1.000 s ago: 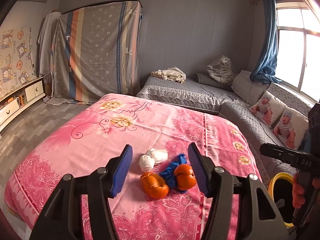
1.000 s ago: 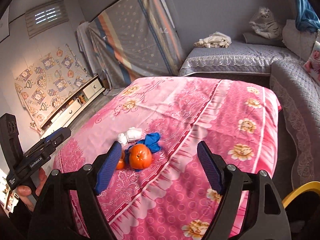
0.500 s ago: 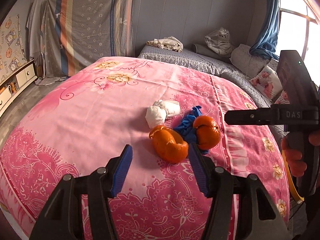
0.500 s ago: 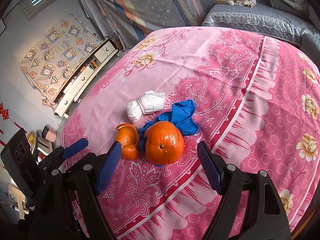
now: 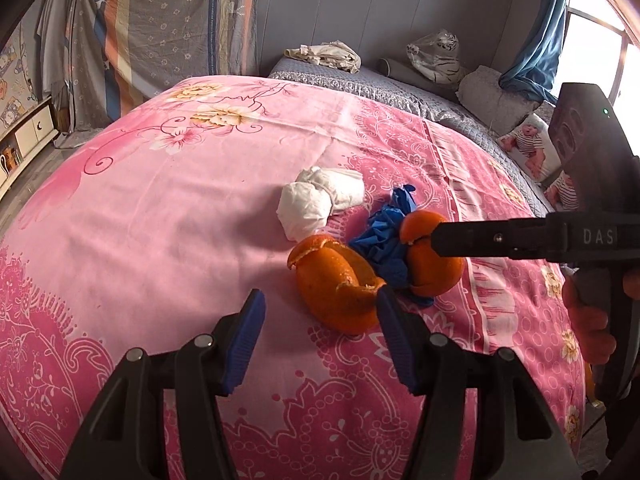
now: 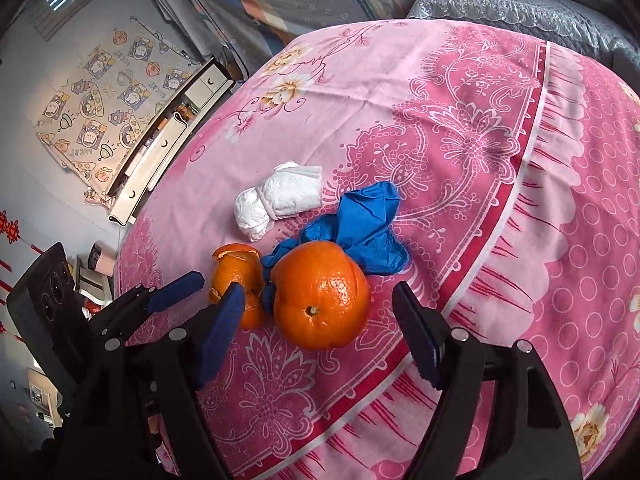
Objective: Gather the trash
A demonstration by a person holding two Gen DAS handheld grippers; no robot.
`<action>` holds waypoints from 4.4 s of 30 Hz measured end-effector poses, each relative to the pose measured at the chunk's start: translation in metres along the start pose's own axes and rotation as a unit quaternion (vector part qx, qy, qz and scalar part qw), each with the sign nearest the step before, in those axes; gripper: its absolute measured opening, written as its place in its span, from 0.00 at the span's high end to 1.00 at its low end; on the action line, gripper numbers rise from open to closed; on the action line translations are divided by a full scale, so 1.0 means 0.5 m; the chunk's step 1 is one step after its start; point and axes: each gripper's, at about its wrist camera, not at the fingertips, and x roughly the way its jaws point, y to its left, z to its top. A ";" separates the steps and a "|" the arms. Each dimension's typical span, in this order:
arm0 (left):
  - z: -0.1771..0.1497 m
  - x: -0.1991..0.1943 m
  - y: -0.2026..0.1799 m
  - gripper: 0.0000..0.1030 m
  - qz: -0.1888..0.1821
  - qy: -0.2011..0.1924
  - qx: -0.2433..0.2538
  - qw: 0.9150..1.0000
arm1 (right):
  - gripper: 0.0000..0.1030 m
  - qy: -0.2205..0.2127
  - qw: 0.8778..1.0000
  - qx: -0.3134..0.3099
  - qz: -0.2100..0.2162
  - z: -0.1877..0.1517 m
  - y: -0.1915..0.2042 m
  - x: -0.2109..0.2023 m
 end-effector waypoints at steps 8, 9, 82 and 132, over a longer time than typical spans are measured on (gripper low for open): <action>0.022 0.026 0.003 0.56 -0.019 0.012 -0.019 1.000 | 0.51 0.014 1.000 0.008 0.011 0.007 -0.014 0.021; 0.023 0.027 0.001 0.61 -0.022 0.012 -0.017 1.000 | 0.53 0.014 1.000 0.007 0.012 0.008 -0.013 0.020; -0.052 -0.030 -0.038 0.51 0.160 0.023 0.075 0.984 | 0.69 -0.163 0.986 0.033 -0.022 -0.146 -0.081 -0.397; -0.041 -0.212 -0.767 0.76 -0.168 -0.123 0.253 0.945 | 0.68 -0.323 0.890 0.213 -0.240 -0.554 -0.390 -0.717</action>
